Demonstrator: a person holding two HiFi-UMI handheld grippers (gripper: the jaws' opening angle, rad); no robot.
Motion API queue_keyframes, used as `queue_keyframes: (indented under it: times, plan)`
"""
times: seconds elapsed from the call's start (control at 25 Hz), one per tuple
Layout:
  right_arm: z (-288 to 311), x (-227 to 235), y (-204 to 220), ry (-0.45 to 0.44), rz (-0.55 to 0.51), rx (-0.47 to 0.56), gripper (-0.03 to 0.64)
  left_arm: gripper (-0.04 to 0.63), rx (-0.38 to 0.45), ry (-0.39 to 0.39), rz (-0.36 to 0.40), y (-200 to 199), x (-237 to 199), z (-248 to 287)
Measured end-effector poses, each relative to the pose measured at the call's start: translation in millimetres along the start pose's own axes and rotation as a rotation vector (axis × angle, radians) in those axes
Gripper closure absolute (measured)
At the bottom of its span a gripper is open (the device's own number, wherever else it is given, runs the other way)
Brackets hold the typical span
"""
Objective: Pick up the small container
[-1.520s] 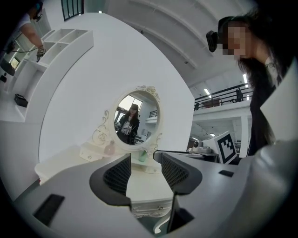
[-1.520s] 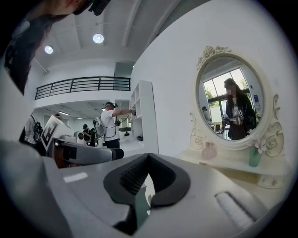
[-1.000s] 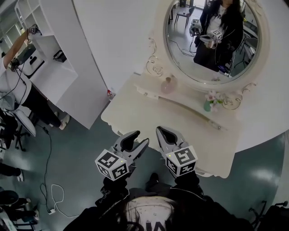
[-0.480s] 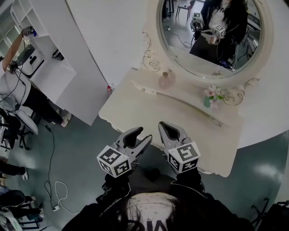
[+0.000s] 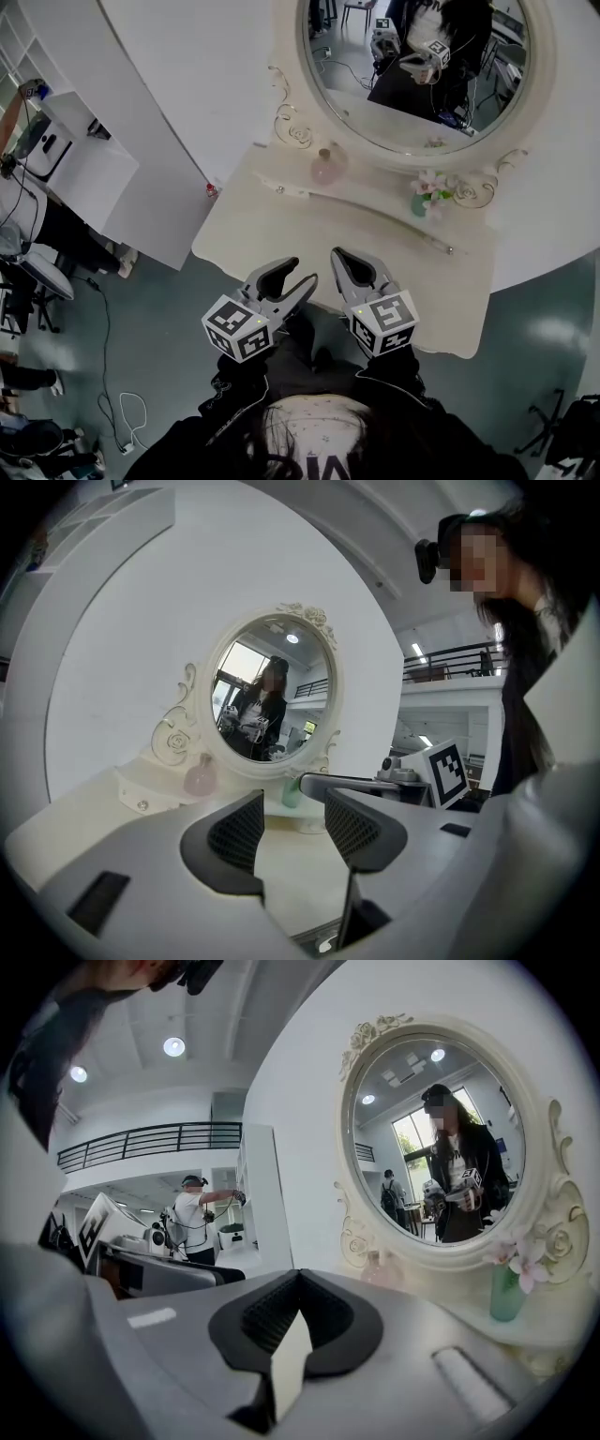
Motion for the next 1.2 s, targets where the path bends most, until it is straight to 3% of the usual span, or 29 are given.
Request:
queue_keyframes:
  times: [0.6,1.2]
  plan:
    - [82.5,41.5,-21.2,0.100,0.014,-0.033,0.607,0.393,-0.036,0.077,0.003,-35.0,-89.1,37.1]
    - [152.4,101.4,-28.9,0.266,0.018,-0.073,0.606,0.393,-0.090,0.193,0.011,-61.9,-153.2,64.4]
Point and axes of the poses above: the fingertips, and each gripper's own axes: z forward along the fingers, x to its right, y out of its underside, the point moved 2 cm from there along -z, backward along the fingers, and after that the axes turned 7 degrees about -x, right-handed, at the moved point
